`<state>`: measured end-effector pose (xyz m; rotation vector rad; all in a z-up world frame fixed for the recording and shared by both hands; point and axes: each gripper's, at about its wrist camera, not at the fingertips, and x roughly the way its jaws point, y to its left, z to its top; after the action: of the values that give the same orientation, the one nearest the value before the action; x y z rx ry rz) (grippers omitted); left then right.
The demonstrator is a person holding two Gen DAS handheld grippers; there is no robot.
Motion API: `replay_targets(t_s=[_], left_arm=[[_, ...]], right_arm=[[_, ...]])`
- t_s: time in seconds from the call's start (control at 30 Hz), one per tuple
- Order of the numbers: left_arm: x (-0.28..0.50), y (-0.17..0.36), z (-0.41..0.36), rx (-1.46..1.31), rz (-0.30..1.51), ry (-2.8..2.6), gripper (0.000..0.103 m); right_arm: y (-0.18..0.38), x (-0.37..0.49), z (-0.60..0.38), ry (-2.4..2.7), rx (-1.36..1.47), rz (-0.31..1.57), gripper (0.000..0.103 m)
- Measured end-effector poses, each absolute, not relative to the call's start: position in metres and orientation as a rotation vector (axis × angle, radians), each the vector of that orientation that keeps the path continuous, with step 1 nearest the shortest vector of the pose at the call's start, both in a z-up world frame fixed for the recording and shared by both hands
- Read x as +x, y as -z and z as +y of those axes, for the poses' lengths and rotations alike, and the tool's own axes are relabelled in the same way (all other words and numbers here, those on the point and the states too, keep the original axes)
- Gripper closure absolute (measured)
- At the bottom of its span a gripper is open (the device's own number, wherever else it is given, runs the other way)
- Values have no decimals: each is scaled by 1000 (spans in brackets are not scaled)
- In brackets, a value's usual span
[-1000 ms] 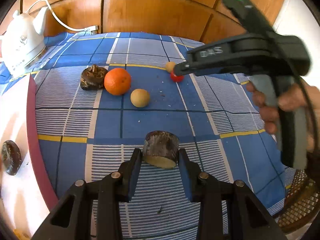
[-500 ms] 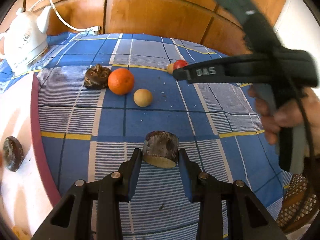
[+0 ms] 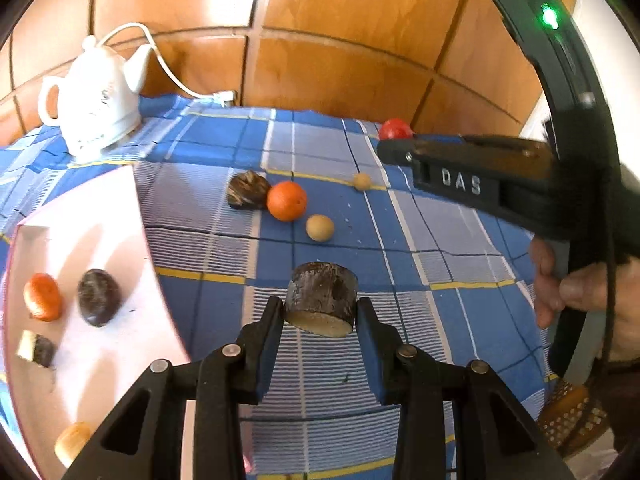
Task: Organize fruits
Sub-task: 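Lift the cylindrical piece with the left gripper while the right gripper grasps the red tomato, then lower the cylindrical piece into the tray and open the left gripper while the right holds the tomato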
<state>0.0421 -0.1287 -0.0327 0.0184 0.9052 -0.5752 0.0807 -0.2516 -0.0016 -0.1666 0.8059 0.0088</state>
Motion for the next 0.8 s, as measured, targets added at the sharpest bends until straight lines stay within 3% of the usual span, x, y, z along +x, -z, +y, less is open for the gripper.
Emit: replay_targets(t_s=[0.8], left_arm=[[42,9,-10,-126,829,316,66]], right_arm=[[-46,40,-174,-99,-261,618,79]])
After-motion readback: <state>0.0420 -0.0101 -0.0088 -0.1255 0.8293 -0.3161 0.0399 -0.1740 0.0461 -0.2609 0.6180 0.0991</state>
